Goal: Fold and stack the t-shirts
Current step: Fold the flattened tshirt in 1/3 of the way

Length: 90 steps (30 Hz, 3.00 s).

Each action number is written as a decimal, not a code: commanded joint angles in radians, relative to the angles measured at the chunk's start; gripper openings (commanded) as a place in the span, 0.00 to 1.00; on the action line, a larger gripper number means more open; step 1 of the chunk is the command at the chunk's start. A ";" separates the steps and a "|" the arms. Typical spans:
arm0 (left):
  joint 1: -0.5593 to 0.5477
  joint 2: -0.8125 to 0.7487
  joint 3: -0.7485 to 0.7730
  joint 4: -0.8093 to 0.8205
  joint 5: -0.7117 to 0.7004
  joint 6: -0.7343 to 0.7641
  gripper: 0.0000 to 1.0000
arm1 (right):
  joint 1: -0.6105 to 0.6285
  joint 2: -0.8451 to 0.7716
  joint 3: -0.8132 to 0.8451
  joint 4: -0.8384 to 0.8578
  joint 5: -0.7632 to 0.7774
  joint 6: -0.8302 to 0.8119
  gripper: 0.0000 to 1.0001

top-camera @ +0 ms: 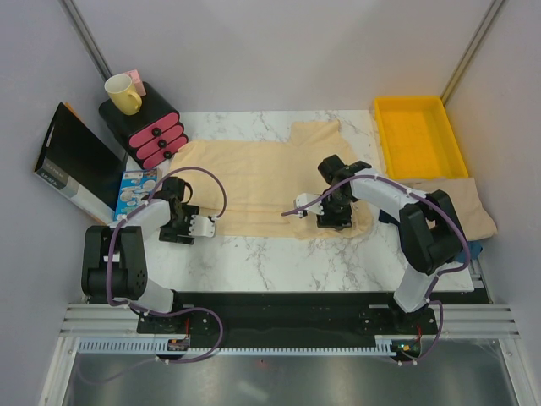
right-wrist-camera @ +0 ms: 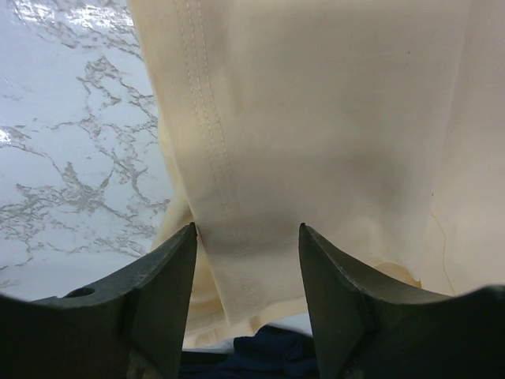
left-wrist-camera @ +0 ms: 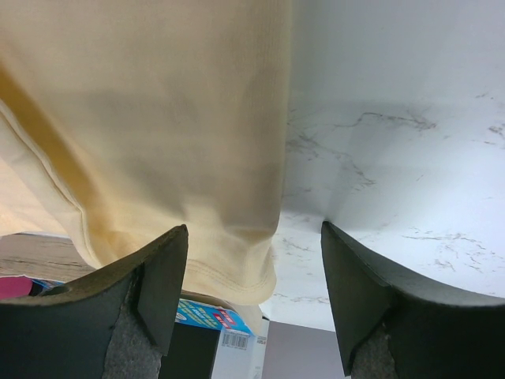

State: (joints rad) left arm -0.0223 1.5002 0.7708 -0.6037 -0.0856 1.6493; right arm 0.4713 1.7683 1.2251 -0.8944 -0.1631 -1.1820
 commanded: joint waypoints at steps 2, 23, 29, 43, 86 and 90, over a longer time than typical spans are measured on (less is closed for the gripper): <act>0.004 -0.001 0.031 -0.028 0.026 -0.036 0.75 | 0.003 -0.013 -0.022 -0.002 -0.024 -0.001 0.66; 0.002 0.015 0.032 -0.028 0.029 -0.045 0.75 | 0.007 -0.075 0.111 -0.009 0.066 -0.019 0.19; -0.002 0.026 0.030 -0.028 0.032 -0.065 0.75 | 0.009 -0.038 0.209 -0.006 0.089 -0.036 0.19; -0.010 0.025 0.007 -0.028 0.037 -0.089 0.75 | 0.007 0.102 0.232 0.227 0.143 0.068 0.18; -0.054 0.057 0.005 -0.031 0.037 -0.141 0.75 | -0.003 0.026 0.220 0.111 0.041 -0.034 0.75; -0.061 0.072 0.022 -0.033 0.037 -0.148 0.75 | 0.016 0.046 0.258 0.054 0.001 -0.036 0.76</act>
State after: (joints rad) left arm -0.0692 1.5311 0.7887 -0.6144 -0.1307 1.5566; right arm 0.4713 1.8252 1.4265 -0.6804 -0.0364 -1.1587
